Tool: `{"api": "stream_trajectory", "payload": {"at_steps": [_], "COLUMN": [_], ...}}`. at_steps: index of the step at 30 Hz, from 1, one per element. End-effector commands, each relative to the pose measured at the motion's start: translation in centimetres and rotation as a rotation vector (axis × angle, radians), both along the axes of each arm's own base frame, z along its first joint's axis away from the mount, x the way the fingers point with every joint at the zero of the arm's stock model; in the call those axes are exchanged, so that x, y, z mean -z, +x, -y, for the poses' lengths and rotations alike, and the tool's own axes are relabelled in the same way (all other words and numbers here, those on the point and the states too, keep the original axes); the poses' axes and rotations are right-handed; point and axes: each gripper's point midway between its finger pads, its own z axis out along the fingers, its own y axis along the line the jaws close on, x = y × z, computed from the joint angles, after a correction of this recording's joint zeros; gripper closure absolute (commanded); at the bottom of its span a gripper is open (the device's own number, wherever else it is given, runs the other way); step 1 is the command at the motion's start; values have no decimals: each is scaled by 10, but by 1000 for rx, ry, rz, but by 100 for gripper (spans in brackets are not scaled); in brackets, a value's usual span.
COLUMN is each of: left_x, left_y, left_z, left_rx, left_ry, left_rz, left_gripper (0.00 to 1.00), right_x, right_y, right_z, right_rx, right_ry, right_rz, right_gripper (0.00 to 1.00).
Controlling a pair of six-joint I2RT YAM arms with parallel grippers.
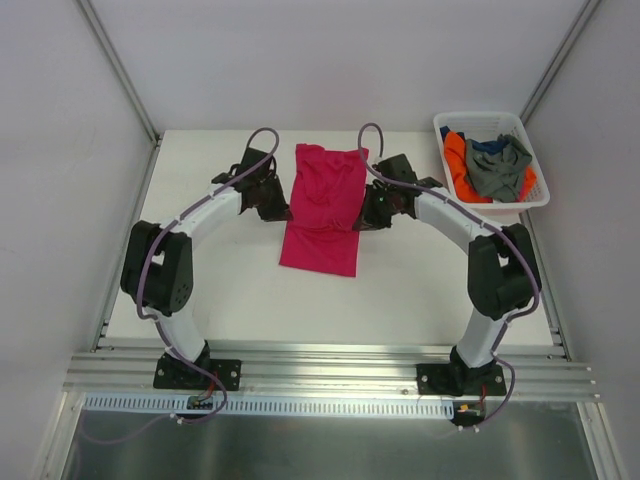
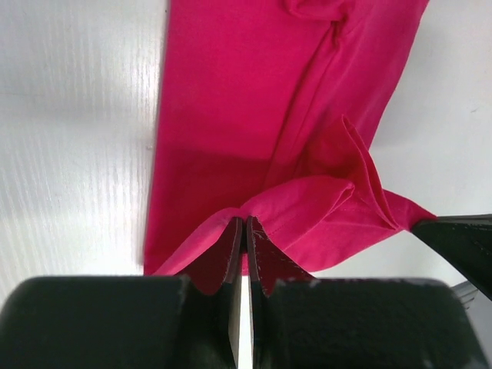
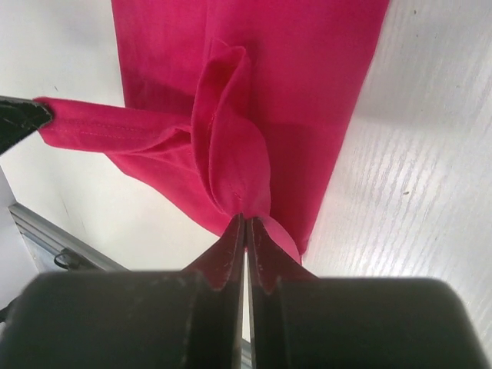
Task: Fold and stack the t-shirts
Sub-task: Fold the tshirt
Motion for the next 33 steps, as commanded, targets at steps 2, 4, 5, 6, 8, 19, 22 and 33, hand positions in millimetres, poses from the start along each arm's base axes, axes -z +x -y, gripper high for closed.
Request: {"api": "stream_trajectory", "payload": {"at_steps": [2,4,5,6,8,19,22,33], "left_x": [-15,-14,-18,-18,-16,7,10,29], "left_y": [25,29,32,34,38,51,58,62], "left_z": [-1,0,1,1,3,0,0,-10], "left_rx": [12,16,21,21,24,11,13,-18], "left_ry": [-31,-36,-39,-39,-37,-30,-32,16], "left_rz": [56,56,65,65,65,21,23,0], "left_gripper": [100,100,100,100,100,100,100,100], "right_x": [-20,-22,-22,-23,-22,1,10,21], "right_y": [19,25,29,31,39,54,59,77], "right_z": [-8,-7,-5,-4,0,8,8,11], "right_rx": [-71,-78,-72,-70,-57,-54,-55,-48], "right_ry": [52,41,39,35,32,3,-2,-18], "right_rz": [88,92,94,95,99,67,51,37], "right_gripper": [99,99,99,99,99,99,99,99]}}
